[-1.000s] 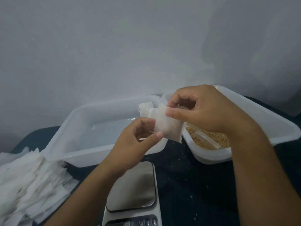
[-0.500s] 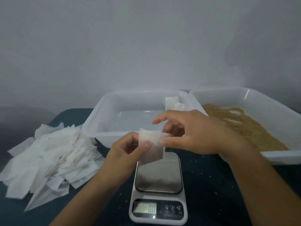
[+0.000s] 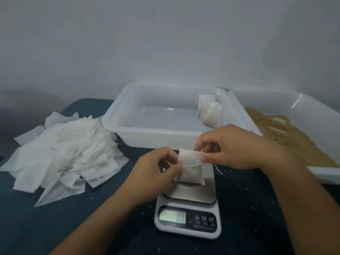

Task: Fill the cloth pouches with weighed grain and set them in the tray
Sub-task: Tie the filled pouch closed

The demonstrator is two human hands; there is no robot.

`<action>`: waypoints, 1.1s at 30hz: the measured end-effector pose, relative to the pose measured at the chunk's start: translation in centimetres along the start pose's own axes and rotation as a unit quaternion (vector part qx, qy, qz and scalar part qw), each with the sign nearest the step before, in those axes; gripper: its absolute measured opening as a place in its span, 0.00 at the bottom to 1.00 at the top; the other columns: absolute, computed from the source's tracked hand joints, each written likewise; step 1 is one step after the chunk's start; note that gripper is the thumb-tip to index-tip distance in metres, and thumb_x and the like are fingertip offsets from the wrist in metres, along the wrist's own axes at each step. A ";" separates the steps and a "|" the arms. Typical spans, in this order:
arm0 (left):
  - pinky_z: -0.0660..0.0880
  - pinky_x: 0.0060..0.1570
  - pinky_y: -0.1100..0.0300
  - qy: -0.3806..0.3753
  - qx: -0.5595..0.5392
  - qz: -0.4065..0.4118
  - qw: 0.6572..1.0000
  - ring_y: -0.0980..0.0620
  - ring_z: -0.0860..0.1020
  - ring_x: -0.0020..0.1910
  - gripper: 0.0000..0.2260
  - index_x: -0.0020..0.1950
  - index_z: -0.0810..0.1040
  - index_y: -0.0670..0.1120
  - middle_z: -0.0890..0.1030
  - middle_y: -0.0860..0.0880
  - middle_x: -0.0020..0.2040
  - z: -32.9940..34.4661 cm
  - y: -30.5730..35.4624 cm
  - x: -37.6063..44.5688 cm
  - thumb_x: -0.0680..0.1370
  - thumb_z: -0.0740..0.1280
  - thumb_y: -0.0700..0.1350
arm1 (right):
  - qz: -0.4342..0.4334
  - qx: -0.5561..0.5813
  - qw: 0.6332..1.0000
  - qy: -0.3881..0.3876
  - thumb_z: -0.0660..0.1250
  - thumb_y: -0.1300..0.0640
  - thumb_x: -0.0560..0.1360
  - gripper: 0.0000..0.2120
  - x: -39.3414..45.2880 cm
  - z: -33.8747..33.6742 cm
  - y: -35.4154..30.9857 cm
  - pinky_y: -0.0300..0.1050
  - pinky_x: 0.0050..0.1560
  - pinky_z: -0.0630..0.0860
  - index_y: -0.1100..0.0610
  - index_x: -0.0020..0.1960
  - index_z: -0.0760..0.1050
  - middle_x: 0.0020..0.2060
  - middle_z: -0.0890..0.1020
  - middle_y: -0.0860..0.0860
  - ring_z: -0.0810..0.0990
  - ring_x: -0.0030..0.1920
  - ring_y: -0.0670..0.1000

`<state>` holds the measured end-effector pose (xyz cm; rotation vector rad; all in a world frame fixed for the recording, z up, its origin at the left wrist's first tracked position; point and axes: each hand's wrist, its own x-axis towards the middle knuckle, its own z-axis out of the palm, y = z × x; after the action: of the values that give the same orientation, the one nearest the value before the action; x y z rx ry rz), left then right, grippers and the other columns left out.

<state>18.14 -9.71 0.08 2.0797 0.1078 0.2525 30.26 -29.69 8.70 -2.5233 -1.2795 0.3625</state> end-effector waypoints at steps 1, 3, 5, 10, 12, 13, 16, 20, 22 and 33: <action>0.79 0.45 0.63 0.008 0.023 0.003 1.000 0.59 0.82 0.42 0.03 0.46 0.82 0.56 0.84 0.59 0.43 0.1 -0.3 0.1 0.77 0.74 0.48 | 0.007 -0.013 1.000 -0.007 0.73 0.48 0.78 0.07 0.2 0.3 0.1 0.30 0.45 0.75 0.41 0.56 0.81 0.42 0.83 0.37 0.79 0.46 0.34; 0.76 0.45 0.68 0.020 0.041 0.008 0.999 0.61 0.81 0.45 0.03 0.47 0.82 0.58 0.83 0.61 0.45 0.0 -0.8 0.2 0.77 0.74 0.50 | 0.009 -0.029 0.999 -0.015 0.73 0.45 0.78 0.07 0.5 0.6 0.3 0.32 0.47 0.75 0.39 0.56 0.80 0.45 0.82 0.36 0.79 0.47 0.36; 0.74 0.45 0.71 0.031 0.057 0.012 0.998 0.62 0.81 0.46 0.05 0.50 0.81 0.59 0.82 0.61 0.46 -0.2 -1.4 0.4 0.77 0.73 0.49 | 0.004 -0.030 0.999 -0.026 0.73 0.43 0.76 0.10 0.5 0.6 0.3 0.37 0.51 0.78 0.38 0.57 0.79 0.49 0.82 0.35 0.80 0.48 0.38; 0.73 0.44 0.67 0.067 0.064 -0.015 0.996 0.62 0.79 0.46 0.08 0.53 0.79 0.61 0.81 0.66 0.48 -0.9 -2.6 0.8 0.77 0.72 0.48 | 0.013 -0.040 0.999 -0.032 0.73 0.37 0.74 0.19 -0.4 -0.2 0.3 0.30 0.48 0.74 0.35 0.64 0.77 0.52 0.77 0.30 0.77 0.51 0.31; 0.73 0.44 0.66 0.077 0.059 -0.019 0.995 0.62 0.79 0.46 0.08 0.53 0.79 0.61 0.81 0.67 0.48 -1.0 -2.9 0.9 0.78 0.71 0.49 | 0.022 -0.056 0.998 -0.008 0.71 0.37 0.75 0.20 -0.6 -0.4 0.4 0.26 0.44 0.70 0.36 0.66 0.76 0.49 0.75 0.29 0.74 0.49 0.26; 0.73 0.44 0.65 0.082 0.054 -0.017 0.995 0.62 0.79 0.46 0.07 0.52 0.79 0.61 0.81 0.67 0.48 -1.1 -3.0 1.0 0.78 0.71 0.49 | 0.026 -0.058 0.998 0.006 0.70 0.37 0.75 0.20 -0.6 -0.6 0.5 0.25 0.42 0.69 0.36 0.66 0.76 0.48 0.75 0.29 0.73 0.50 0.25; 0.75 0.45 0.63 0.092 0.048 -0.015 0.994 0.60 0.80 0.45 0.07 0.52 0.79 0.61 0.81 0.66 0.47 -1.1 -3.1 1.0 0.78 0.71 0.49 | 0.034 -0.047 0.998 0.029 0.70 0.37 0.76 0.19 -0.7 -0.9 0.7 0.26 0.43 0.70 0.37 0.66 0.76 0.51 0.78 0.31 0.75 0.50 0.27; 0.79 0.45 0.58 0.099 0.036 -0.023 0.994 0.60 0.80 0.44 0.06 0.51 0.79 0.61 0.82 0.66 0.46 -1.1 -3.3 1.1 0.78 0.71 0.49 | 0.054 -0.030 0.997 0.035 0.70 0.36 0.75 0.18 -0.9 -1.2 0.8 0.32 0.46 0.73 0.34 0.63 0.75 0.49 0.81 0.31 0.78 0.47 0.30; 0.79 0.43 0.58 0.101 0.031 -0.024 0.994 0.59 0.80 0.43 0.05 0.51 0.79 0.60 0.82 0.65 0.46 -1.0 -3.4 1.1 0.78 0.70 0.50 | 0.062 -0.037 0.997 0.035 0.69 0.35 0.74 0.18 -1.0 -1.3 0.8 0.35 0.48 0.74 0.33 0.62 0.75 0.49 0.81 0.31 0.78 0.47 0.31; 0.78 0.45 0.60 0.092 0.042 -0.035 0.994 0.59 0.80 0.43 0.03 0.51 0.79 0.61 0.81 0.67 0.46 -0.6 -3.2 1.1 0.79 0.70 0.52 | 0.117 -0.056 0.991 -0.014 0.69 0.38 0.77 0.09 -0.2 -0.5 1.3 0.34 0.39 0.71 0.41 0.53 0.81 0.38 0.83 0.35 0.76 0.40 0.25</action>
<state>19.15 -7.43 -2.28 2.1284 0.3067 0.4035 31.26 -30.69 8.67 -2.7819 -1.0404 0.3861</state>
